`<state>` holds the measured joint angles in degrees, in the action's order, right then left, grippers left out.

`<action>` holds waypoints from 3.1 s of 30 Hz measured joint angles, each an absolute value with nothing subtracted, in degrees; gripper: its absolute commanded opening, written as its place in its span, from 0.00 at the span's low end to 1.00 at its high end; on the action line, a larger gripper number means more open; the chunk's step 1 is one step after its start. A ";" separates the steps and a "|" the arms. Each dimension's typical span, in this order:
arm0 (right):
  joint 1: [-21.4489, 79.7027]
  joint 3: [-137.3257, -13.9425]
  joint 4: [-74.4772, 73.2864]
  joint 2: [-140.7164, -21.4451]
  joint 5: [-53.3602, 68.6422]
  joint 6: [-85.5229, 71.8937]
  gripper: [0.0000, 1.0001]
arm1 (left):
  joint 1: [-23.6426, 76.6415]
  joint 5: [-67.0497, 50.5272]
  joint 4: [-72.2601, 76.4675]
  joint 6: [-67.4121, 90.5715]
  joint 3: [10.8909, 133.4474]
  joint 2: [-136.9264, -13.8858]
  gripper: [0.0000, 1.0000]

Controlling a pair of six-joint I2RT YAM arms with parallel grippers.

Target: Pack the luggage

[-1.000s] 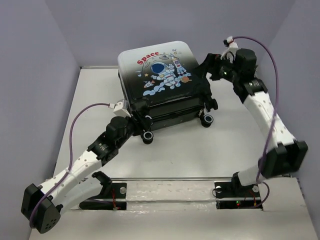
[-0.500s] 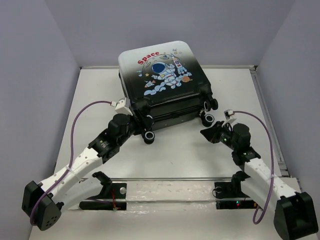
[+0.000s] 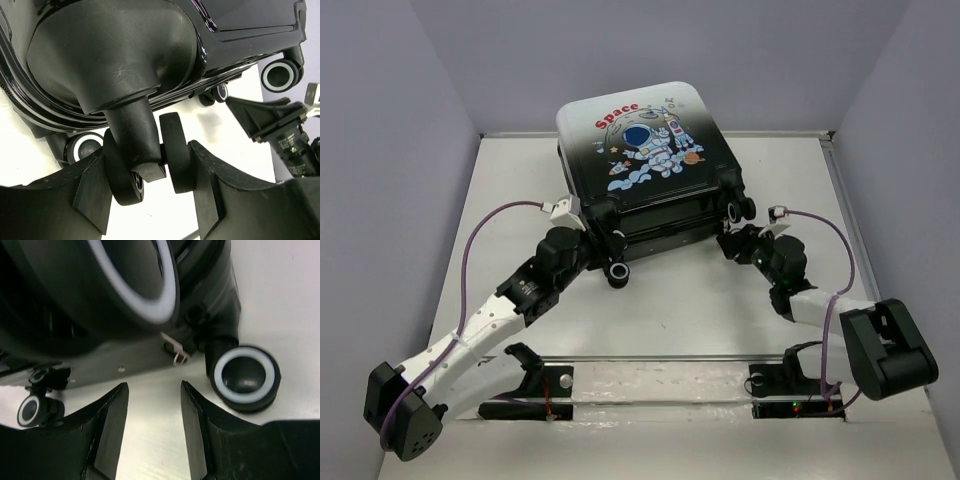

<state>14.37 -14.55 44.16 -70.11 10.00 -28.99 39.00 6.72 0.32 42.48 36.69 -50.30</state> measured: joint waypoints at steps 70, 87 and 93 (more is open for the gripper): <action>67.92 -31.70 70.78 -101.14 -12.80 -33.98 0.90 | 38.13 -4.43 11.44 54.74 37.82 -56.90 0.36; 65.67 -37.26 23.88 -68.71 -20.25 -24.62 1.00 | 38.50 -5.39 17.78 54.06 29.87 -49.28 0.99; 61.14 -43.07 24.21 -75.26 -17.82 -22.90 1.00 | 37.71 -5.96 17.91 53.60 29.30 -48.31 0.99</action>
<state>61.14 -43.07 24.21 -75.26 -17.82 -22.90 37.71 -5.96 17.91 53.60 29.30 -48.31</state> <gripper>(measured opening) 0.995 0.993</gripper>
